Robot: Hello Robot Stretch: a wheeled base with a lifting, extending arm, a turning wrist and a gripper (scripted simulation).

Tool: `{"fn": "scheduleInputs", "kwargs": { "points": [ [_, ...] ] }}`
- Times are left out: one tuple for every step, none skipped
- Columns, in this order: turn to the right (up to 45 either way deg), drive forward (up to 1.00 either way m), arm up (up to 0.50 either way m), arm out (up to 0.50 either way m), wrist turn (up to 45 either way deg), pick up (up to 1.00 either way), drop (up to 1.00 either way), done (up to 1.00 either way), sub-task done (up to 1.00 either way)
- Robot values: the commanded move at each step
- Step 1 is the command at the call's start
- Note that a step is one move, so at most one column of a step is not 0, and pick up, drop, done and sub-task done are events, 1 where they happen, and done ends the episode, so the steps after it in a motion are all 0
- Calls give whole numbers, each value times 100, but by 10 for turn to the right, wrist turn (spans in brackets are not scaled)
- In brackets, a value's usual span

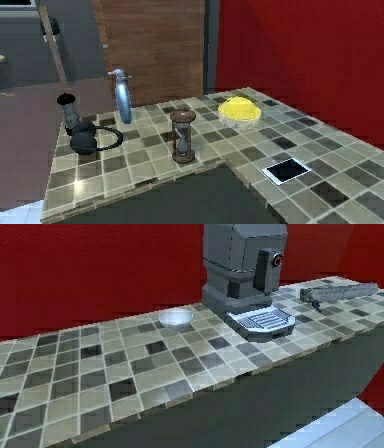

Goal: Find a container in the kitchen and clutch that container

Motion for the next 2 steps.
{"fn": "scheduleInputs", "kwargs": {
  "points": [
    [0,0,50,0,0,0,0,0,0],
    [0,0,38,0,0,0,0,0,0]
  ]
}}
